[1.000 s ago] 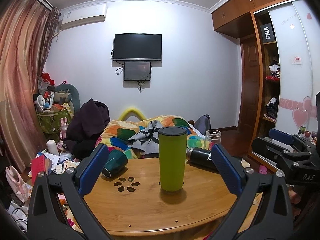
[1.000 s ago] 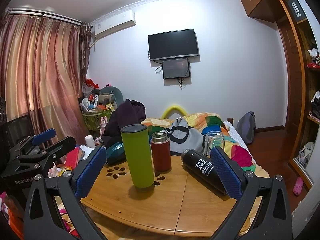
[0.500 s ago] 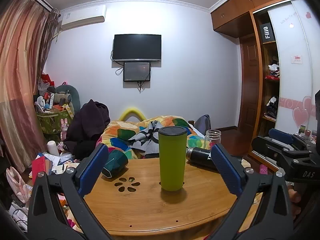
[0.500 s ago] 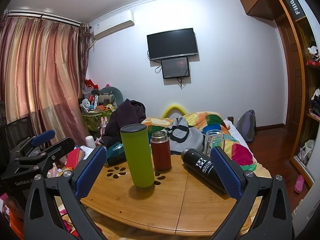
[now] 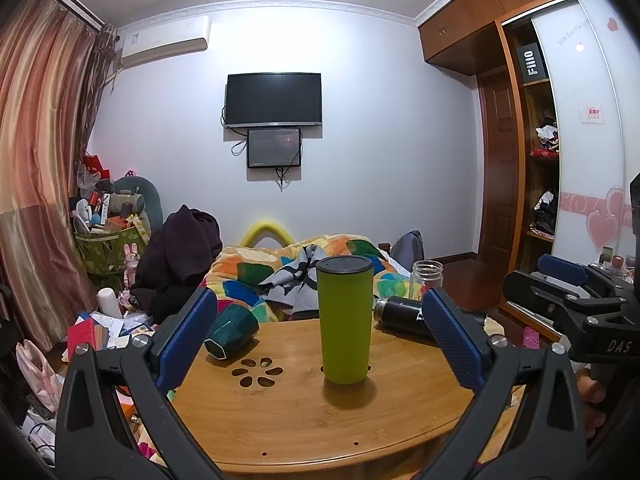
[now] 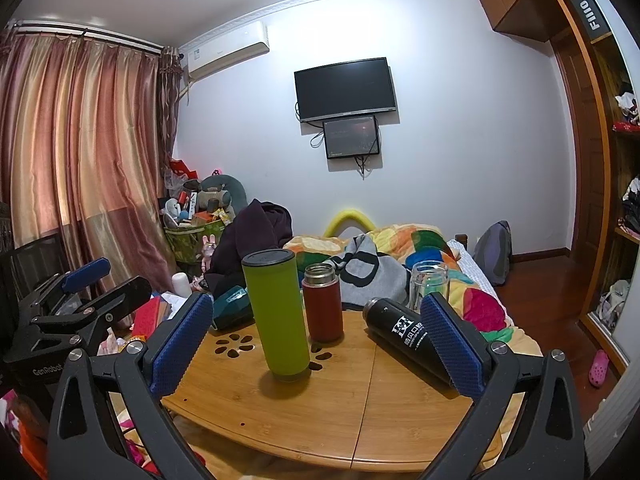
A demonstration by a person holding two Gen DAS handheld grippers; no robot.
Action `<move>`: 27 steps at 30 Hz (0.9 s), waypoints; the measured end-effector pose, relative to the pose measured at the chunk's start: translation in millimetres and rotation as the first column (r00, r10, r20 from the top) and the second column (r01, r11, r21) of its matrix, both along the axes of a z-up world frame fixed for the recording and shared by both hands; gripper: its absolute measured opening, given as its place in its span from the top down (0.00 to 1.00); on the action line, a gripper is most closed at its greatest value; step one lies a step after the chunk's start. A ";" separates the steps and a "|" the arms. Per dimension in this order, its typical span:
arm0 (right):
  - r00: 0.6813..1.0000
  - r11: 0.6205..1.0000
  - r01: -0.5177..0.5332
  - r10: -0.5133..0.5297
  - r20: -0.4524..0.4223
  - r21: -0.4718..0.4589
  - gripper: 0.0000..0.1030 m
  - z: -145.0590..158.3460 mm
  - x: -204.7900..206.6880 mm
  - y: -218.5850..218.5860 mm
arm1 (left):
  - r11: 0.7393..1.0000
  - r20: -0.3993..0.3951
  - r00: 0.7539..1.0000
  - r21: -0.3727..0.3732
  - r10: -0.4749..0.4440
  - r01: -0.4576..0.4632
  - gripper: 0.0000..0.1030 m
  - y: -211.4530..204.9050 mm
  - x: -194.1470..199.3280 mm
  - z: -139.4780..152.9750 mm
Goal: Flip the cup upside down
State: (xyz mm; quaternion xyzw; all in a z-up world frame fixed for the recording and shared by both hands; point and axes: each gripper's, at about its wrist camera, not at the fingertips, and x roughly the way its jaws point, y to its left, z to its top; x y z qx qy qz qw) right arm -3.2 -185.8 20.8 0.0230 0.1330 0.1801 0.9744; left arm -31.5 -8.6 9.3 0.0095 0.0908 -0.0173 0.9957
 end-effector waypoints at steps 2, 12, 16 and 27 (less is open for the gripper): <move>1.000 1.000 0.000 0.000 -0.001 0.000 0.00 0.2 -0.1 0.1 | 1.000 0.002 1.000 0.002 0.001 -0.001 0.00 -0.1 -0.5 0.1; 1.000 1.000 -0.001 0.001 0.002 0.001 0.00 0.8 -1.5 1.1 | 1.000 0.001 1.000 -0.009 0.004 -0.004 0.00 1.6 -0.2 1.0; 1.000 1.000 -0.002 0.002 0.001 0.003 0.00 1.0 -2.0 0.8 | 1.000 -0.001 1.000 -0.012 -0.002 0.002 0.00 1.5 0.2 1.5; 1.000 1.000 -0.002 0.002 -0.002 0.001 0.00 0.7 -1.9 0.7 | 1.000 -0.008 1.000 -0.009 -0.020 0.020 0.00 0.2 0.0 2.1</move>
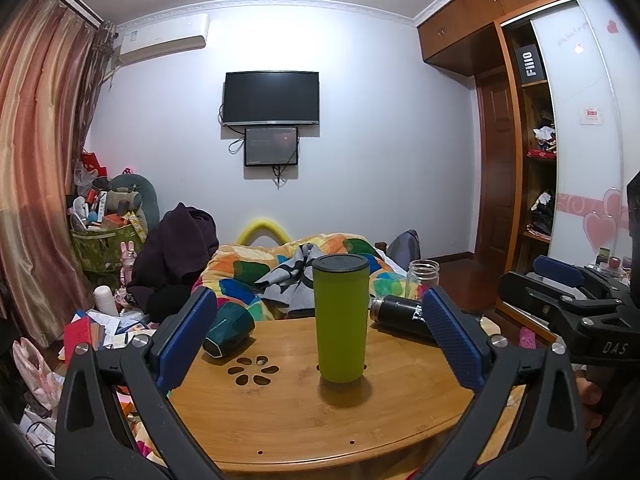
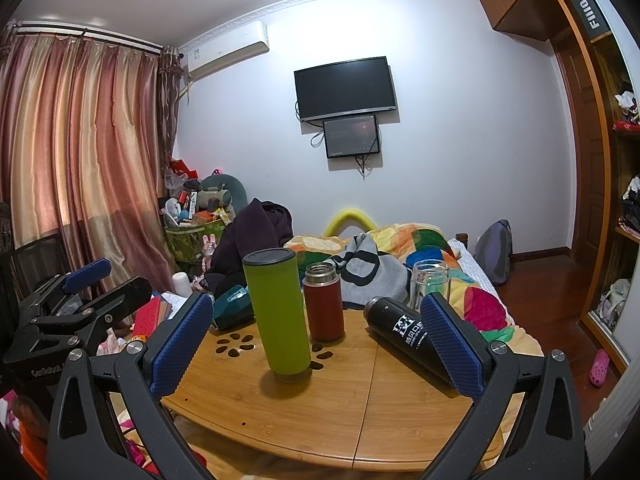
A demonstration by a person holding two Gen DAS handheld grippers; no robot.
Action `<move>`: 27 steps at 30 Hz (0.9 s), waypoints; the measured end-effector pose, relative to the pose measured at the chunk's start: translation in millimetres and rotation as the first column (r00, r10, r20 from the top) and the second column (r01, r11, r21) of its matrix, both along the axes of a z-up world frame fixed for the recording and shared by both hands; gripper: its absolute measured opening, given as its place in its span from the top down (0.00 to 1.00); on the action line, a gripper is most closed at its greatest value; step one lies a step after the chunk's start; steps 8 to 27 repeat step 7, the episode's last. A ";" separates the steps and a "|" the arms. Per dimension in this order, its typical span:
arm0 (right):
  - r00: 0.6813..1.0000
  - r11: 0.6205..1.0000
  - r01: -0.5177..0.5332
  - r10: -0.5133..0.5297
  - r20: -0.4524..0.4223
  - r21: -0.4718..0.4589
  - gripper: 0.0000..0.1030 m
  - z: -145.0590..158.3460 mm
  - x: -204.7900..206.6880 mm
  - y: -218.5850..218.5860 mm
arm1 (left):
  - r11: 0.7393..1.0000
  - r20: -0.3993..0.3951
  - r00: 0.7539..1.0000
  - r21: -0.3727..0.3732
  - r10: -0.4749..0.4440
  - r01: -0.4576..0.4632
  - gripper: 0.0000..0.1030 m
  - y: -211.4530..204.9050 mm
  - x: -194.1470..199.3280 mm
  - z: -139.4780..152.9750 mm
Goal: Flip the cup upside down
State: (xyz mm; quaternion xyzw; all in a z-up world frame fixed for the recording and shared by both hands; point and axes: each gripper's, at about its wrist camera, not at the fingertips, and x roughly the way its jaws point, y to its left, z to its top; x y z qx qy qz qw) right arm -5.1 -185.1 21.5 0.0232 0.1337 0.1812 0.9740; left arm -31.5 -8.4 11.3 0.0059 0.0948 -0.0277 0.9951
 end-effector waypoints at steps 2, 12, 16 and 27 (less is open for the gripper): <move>1.000 1.000 -0.001 0.001 -0.003 0.000 0.00 -0.2 0.3 0.0 | 1.000 0.001 1.000 0.000 -0.006 0.006 0.00 -0.6 -0.3 0.5; 1.000 1.000 0.001 -0.001 -0.004 0.002 0.00 -0.7 0.4 -0.1 | 1.000 -0.003 1.000 0.002 -0.020 0.020 0.00 -2.5 0.2 1.1; 1.000 1.000 0.001 -0.001 -0.004 0.002 0.00 -0.7 0.4 -0.1 | 1.000 -0.003 1.000 0.002 -0.020 0.020 0.00 -2.5 0.2 1.1; 1.000 1.000 0.001 -0.001 -0.004 0.002 0.00 -0.7 0.4 -0.1 | 1.000 -0.003 1.000 0.002 -0.020 0.020 0.00 -2.5 0.2 1.1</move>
